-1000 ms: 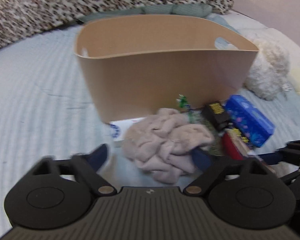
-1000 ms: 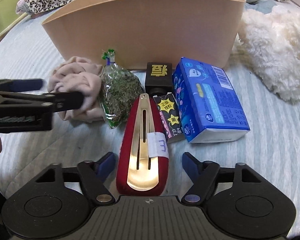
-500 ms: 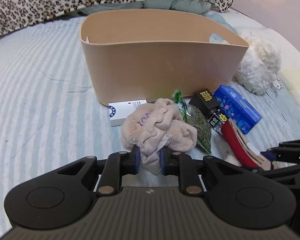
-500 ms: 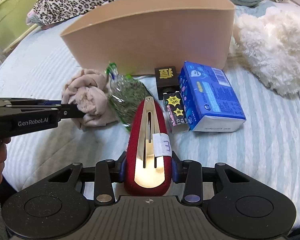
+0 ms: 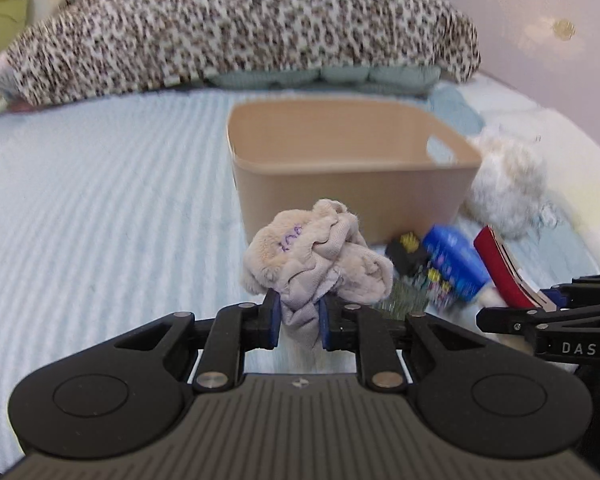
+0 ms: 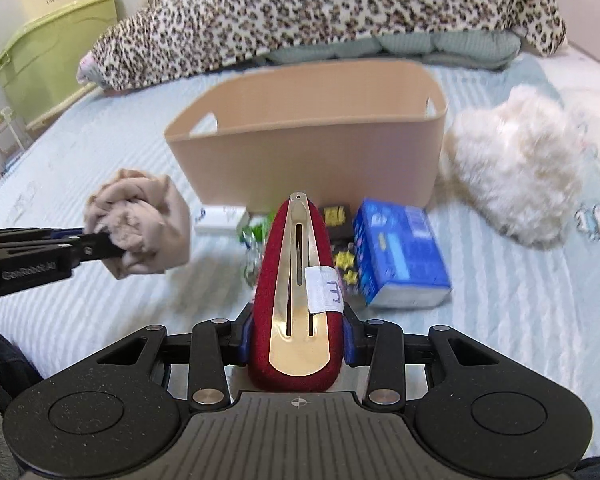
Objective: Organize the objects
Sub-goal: 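Grasp the beige cloth with the left tool while the right tool grasps the red slipper, then carry cloth and red slipper over the basket and open both tools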
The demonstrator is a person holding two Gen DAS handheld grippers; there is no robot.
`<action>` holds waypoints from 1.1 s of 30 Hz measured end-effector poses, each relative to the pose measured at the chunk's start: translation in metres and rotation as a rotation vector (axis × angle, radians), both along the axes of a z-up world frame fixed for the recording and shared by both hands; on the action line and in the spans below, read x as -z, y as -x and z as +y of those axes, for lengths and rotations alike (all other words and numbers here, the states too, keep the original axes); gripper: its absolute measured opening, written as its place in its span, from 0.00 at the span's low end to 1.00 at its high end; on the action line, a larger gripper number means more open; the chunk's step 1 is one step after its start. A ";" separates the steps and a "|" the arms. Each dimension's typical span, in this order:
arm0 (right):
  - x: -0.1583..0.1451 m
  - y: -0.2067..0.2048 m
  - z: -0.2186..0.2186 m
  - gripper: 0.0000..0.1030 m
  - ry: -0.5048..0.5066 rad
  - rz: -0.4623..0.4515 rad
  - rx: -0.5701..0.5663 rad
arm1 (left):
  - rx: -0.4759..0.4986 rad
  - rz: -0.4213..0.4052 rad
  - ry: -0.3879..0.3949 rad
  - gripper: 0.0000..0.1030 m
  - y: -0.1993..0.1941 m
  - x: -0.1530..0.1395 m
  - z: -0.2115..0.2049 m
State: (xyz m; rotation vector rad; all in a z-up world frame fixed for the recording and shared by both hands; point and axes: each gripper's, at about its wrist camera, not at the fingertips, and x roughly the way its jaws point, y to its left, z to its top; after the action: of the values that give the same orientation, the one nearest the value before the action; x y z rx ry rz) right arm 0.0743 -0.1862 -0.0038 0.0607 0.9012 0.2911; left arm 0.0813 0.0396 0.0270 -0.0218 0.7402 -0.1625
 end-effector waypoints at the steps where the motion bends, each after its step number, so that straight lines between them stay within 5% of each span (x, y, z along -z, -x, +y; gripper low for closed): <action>1: -0.004 0.000 -0.001 0.36 -0.001 -0.014 0.001 | -0.004 -0.020 -0.006 0.20 0.001 -0.007 0.000; 17: -0.071 -0.061 -0.011 0.36 -0.024 -0.213 -0.001 | -0.081 -0.142 -0.024 0.20 -0.045 -0.055 0.006; 26: -0.075 -0.125 -0.002 0.36 0.024 -0.283 0.032 | -0.079 -0.163 -0.078 0.20 -0.100 -0.051 -0.015; 33: -0.053 -0.176 0.010 0.36 0.058 -0.258 0.046 | -0.081 -0.059 -0.135 0.20 -0.169 -0.019 -0.039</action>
State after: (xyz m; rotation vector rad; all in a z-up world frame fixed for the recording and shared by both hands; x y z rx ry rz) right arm 0.2504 -0.1764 0.0495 -0.0098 0.6509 0.2238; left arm 0.2506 0.0001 0.0457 0.0809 0.6891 -0.0353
